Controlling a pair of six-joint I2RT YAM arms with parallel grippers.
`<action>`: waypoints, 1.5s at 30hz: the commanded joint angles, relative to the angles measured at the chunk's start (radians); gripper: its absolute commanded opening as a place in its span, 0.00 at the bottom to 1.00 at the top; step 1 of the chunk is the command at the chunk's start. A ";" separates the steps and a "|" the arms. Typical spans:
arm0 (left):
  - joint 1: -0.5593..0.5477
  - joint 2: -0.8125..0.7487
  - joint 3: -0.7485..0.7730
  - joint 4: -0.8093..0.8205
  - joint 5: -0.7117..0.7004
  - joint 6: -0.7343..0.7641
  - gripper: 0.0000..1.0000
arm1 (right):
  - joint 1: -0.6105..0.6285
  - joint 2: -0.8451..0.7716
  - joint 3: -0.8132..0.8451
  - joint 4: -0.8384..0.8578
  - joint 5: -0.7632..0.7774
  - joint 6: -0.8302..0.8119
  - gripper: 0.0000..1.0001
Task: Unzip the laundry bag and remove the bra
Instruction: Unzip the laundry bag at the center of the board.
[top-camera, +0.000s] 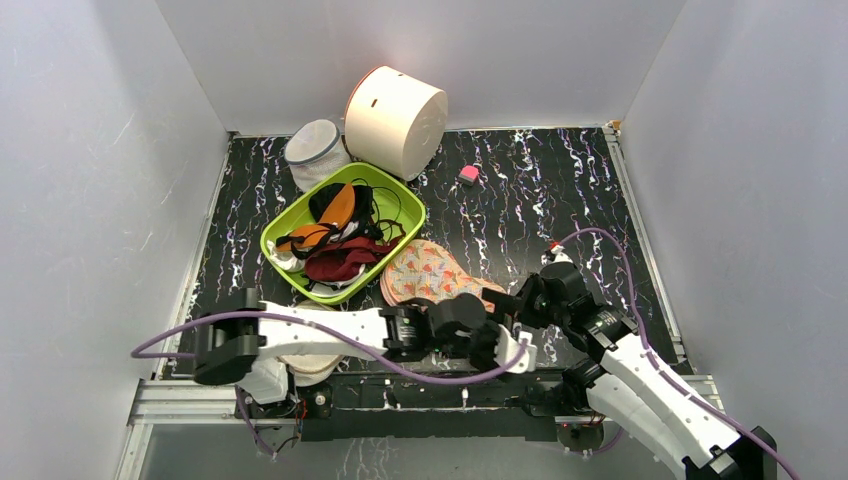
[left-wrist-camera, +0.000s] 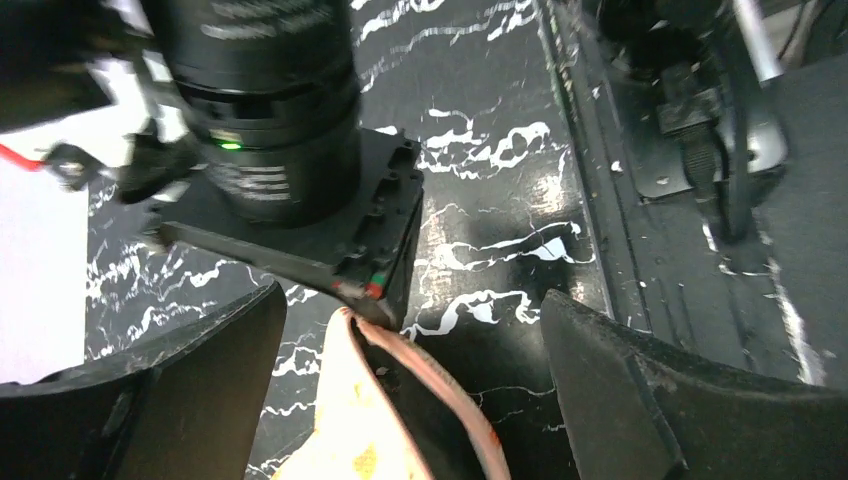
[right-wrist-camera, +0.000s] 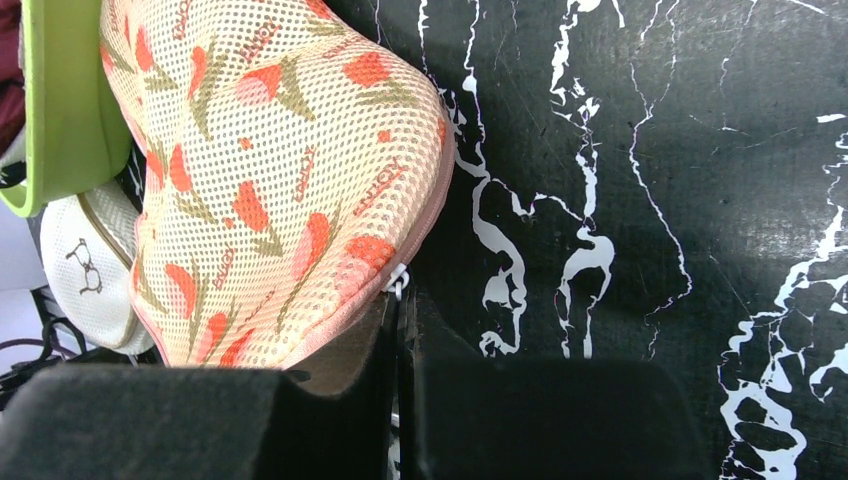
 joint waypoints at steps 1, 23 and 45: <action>-0.044 0.124 0.029 0.093 -0.271 0.015 0.98 | -0.002 0.002 0.052 0.064 -0.020 -0.039 0.00; -0.048 0.194 -0.071 0.355 -0.478 0.051 0.73 | -0.002 -0.029 0.065 0.065 -0.016 -0.061 0.00; -0.022 0.029 -0.176 0.310 -0.533 -0.089 0.03 | -0.002 -0.021 0.065 0.061 -0.008 -0.078 0.00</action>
